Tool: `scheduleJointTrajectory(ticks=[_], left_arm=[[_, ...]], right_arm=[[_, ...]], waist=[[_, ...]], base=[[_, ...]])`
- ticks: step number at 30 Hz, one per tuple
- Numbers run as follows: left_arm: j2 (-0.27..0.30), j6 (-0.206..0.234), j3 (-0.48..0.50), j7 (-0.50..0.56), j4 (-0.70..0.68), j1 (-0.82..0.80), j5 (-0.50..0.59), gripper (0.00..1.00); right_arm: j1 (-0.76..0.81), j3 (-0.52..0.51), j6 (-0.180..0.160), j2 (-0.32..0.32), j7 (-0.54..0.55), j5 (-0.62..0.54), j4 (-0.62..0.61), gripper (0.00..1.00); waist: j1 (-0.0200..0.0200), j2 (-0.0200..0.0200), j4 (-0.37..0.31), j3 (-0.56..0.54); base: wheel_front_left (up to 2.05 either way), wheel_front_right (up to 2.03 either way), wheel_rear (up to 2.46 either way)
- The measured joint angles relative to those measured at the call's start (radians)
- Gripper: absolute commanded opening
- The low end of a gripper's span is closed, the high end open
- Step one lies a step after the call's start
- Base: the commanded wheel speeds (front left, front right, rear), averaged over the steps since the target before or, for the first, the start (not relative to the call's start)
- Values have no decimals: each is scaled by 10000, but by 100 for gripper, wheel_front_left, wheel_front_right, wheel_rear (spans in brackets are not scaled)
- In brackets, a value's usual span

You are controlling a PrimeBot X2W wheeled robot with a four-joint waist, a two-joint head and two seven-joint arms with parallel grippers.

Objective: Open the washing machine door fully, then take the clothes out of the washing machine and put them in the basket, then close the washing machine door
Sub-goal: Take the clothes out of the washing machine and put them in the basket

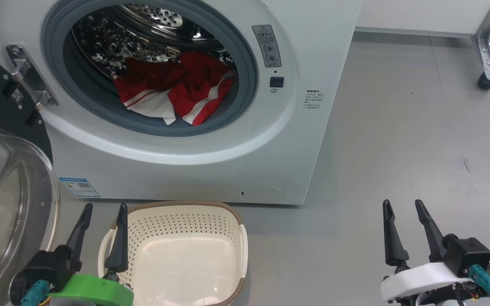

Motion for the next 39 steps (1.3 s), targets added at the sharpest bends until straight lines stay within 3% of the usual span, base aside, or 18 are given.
scheduleJointTrajectory(ticks=[9, 17, 29, 39], left_arm=[[165, 13, 343, 263, -138, -304, -115, 100], [660, 67, 817, 897, -240, -1403, -370, 100], [1563, 383, 1643, 2625, 336, -3443, -926, 100], [1906, 872, 1808, 4224, 1400, -5195, -1252, 100]], right_arm=[[-344, 186, -2, 148, 4, -19, -157, 100], [-787, 443, 13, 339, 4, -81, -209, 100], [-1295, 750, 173, 637, -4, -77, -42, 100], [-1583, 832, 188, 729, -8, 6, 161, 100]], waist=[[0, 0, -519, 860], [0, 0, -1278, 1664], [0, 0, -2836, 2684], [0, 0, -4026, 3400]], base=[[0, 0, 0], [0, 0, 0], [0, 0, 0], [0, 0, 0]])
